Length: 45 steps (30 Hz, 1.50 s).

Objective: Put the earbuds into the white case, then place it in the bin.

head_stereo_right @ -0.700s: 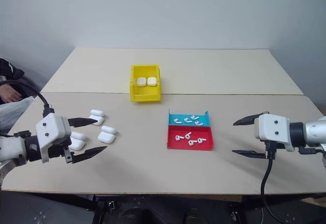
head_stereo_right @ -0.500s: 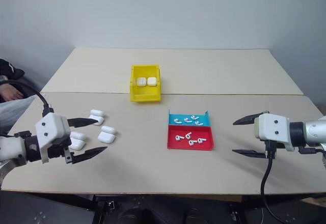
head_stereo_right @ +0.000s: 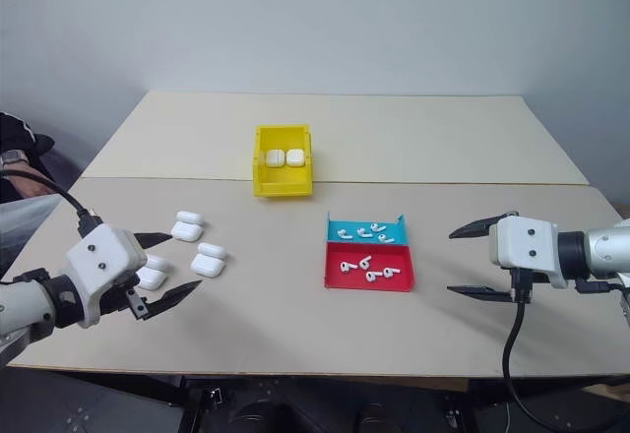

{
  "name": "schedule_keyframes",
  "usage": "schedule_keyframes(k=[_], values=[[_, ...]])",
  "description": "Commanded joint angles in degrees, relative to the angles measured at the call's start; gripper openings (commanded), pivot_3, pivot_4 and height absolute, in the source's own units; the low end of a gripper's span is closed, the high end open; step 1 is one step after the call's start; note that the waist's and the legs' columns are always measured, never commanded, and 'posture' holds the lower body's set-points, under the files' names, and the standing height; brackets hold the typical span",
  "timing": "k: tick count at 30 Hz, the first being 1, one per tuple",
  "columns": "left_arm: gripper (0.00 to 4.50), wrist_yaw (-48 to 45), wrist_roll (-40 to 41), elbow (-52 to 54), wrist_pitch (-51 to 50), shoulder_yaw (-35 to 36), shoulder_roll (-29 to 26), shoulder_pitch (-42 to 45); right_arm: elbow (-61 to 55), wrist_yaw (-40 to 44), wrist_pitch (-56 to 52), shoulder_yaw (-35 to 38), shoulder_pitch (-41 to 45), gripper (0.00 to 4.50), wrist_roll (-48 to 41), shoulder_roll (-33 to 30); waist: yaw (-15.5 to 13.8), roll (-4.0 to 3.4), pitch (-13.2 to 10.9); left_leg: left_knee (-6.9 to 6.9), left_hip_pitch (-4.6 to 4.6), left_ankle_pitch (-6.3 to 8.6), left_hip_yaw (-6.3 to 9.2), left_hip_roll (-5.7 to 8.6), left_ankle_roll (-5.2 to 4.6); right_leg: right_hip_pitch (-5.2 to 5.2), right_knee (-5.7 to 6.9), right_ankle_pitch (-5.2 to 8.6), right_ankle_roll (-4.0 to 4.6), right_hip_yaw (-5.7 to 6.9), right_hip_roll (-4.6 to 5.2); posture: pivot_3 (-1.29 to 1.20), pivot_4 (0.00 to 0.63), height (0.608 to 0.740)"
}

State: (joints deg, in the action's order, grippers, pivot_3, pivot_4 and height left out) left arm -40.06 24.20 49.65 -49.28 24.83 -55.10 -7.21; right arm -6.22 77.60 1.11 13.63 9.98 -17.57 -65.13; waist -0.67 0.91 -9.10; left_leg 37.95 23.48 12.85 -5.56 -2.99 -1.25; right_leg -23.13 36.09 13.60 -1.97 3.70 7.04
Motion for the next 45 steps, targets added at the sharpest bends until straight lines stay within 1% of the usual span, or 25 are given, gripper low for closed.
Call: schedule_keyframes(k=[1, 3, 4, 7, 9, 11, 13, 15, 18, 21, 23, 27, 30, 35, 39, 45], values=[[4.50, 4.5, 3.9, 7.6, -24.5, 3.1, -3.5, 3.5, -1.9, 1.0, -0.6, 1.6, -1.9, 4.48, -1.0, -1.4, 0.0, 0.00, 0.0, 0.00, 0.00, 0.00, 0.08, 0.00, 0.00, 0.01, 0.01, 0.01, -0.01, 0.01, 0.00, 0.00, 0.150, 0.740], [4.50, 4.8, 5.9, 8.9, -37.4, 2.7, -5.0, 8.1, -2.4, 0.9, -0.9, 1.1, -2.7, 4.48, -0.7, -1.4, 0.0, 0.01, 0.0, 0.00, -0.05, 0.00, 0.19, 0.03, 0.00, 0.03, 0.02, 0.02, -0.04, -0.03, 0.00, 0.00, 0.150, 0.740], [4.50, 5.3, 6.2, 8.6, -40.9, 2.4, -5.4, 9.9, -2.5, 0.9, -1.1, 0.8, -2.7, 4.48, -0.7, -1.2, 0.0, 0.01, 0.0, 0.00, -0.06, 0.00, 0.22, 0.03, 0.01, 0.06, 0.03, 0.04, -0.07, -0.02, 0.00, 0.00, 0.150, 0.740], [4.50, 6.9, 9.8, 0.5, -43.2, 2.4, -7.8, 13.7, -3.2, 0.6, -2.2, -0.5, -1.9, 4.48, -1.0, -0.8, 0.2, 0.00, 0.0, 0.00, -0.17, -0.02, 0.24, 0.02, 0.03, 0.10, 0.07, 0.11, -0.18, -0.02, -0.02, 0.00, 0.150, 0.740], [4.50, 9.1, 12.9, -8.4, -43.2, -0.2, -12.6, 16.6, -2.6, 0.7, -2.6, -1.8, -0.7, 4.48, -0.6, -0.8, 0.3, 0.05, 0.0, -0.02, -0.19, -0.02, 0.25, 0.02, 0.04, 0.09, 0.07, 0.09, -0.13, -0.04, -0.02, 0.00, 0.150, 0.740], [4.50, 10.4, 17.1, -15.0, -43.2, -4.5, -18.1, 20.2, -1.5, 1.3, -2.2, -3.1, 0.3, 4.48, 0.1, -1.0, 0.2, 0.06, 0.0, -0.04, -0.18, -0.03, 0.25, 0.02, 0.05, 0.04, 0.08, 0.03, 0.00, -0.04, -0.03, 0.00, 0.150, 0.740], [4.50, 10.8, 20.0, -18.6, -43.2, -11.5, -23.1, 25.7, -0.3, 2.1, -1.6, -4.0, 1.1, 4.48, 0.4, -1.1, 0.2, 0.15, -0.1, -0.06, -0.17, -0.03, 0.25, 0.03, 0.05, 0.04, 0.05, 0.03, 0.01, -0.04, -0.02, 0.00, 0.150, 0.740], [4.50, 11.8, 21.4, -21.9, -43.2, -18.8, -24.9, 32.5, 0.9, 2.9, -1.2, -4.8, 2.3, 4.48, 0.5, -1.1, 0.0, 0.16, -0.1, -0.09, -0.10, 0.01, 0.21, 0.08, 0.00, 0.00, -0.02, 0.03, 0.01, -0.07, 0.03, 0.00, 0.150, 0.740], [4.50, 13.3, 21.2, -28.3, -43.2, -27.6, -23.9, 41.8, 1.8, 3.6, -1.1, -5.8, 3.8, 4.48, 0.4, -1.0, -0.2, 0.18, -0.1, -0.08, -0.02, 0.00, 0.13, 0.11, 0.01, -0.04, 0.00, 0.03, 0.01, -0.03, 0.04, 0.00, 0.150, 0.740], [4.50, 12.8, 22.1, -35.9, -43.2, -32.7, -22.4, 47.4, 1.9, 4.0, -1.3, -6.2, 4.0, 4.48, 0.3, -1.1, 0.0, 0.21, -0.1, -0.08, 0.00, -0.04, -0.09, 0.11, 0.07, -0.06, 0.07, 0.03, 0.01, 0.00, 0.02, 0.00, 0.150, 0.740], [4.50, 12.0, 22.5, -39.7, -43.2, -35.4, -21.9, 49.9, 1.8, 4.1, -1.7, -6.3, 4.1, 4.48, 0.2, -1.1, 0.2, 0.21, -0.1, -0.08, -0.01, -0.04, -0.19, 0.10, 0.07, -0.07, 0.09, 0.03, 0.01, -0.03, 0.02, 0.00, 0.150, 0.740], [4.50, 11.4, 19.1, -41.4, -43.2, -41.4, -20.4, 52.8, 1.2, 4.2, -2.1, -6.0, 3.3, 4.48, -0.1, -1.4, 0.1, 0.28, -0.2, -0.08, 0.01, -0.06, -0.21, 0.09, 0.10, -0.09, 0.10, 0.03, 0.00, -0.03, 0.01, 0.00, 0.150, 0.740], [4.50, 10.0, 18.0, -44.5, -43.2, -43.9, -18.8, 55.3, 1.0, 4.1, -2.2, -6.0, 3.0, 4.48, -0.1, -1.3, 0.0, 0.30, -0.2, -0.06, 0.02, -0.07, -0.22, 0.10, 0.12, -0.09, 0.10, 0.03, 0.00, -0.03, 0.01, 0.00, 0.150, 0.740], [4.50, 7.2, 13.8, -51.4, -43.0, -47.3, -14.3, 57.6, -0.2, 3.5, -2.7, -5.5, 1.6, 4.48, -0.4, -1.1, -0.1, 0.31, -0.2, -0.03, 0.02, -0.08, -0.22, 0.11, 0.13, -0.07, 0.12, 0.04, -0.01, -0.01, 0.01, 0.00, 0.150, 0.740], [4.50, 5.0, 10.9, -53.3, -42.0, -50.1, -13.0, 58.2, -1.2, 3.1, -3.1, -4.4, 0.0, 4.48, -0.7, -1.3, 0.0, 0.33, -0.2, -0.03, 0.05, -0.11, -0.22, 0.10, 0.18, -0.08, 0.10, 0.03, -0.01, -0.01, 0.01, 0.00, 0.150, 0.740], [4.50, 1.5, 7.7, -58.4, -40.3, -51.9, -10.4, 60.1, -2.4, 2.4, -3.7, -3.7, -1.5, 4.48, -0.5, -1.2, 0.0, 0.34, -0.2, -0.01, 0.03, -0.10, -0.21, 0.10, 0.16, -0.06, 0.14, 0.04, -0.01, 0.00, 0.01, 0.00, 0.150, 0.740]])
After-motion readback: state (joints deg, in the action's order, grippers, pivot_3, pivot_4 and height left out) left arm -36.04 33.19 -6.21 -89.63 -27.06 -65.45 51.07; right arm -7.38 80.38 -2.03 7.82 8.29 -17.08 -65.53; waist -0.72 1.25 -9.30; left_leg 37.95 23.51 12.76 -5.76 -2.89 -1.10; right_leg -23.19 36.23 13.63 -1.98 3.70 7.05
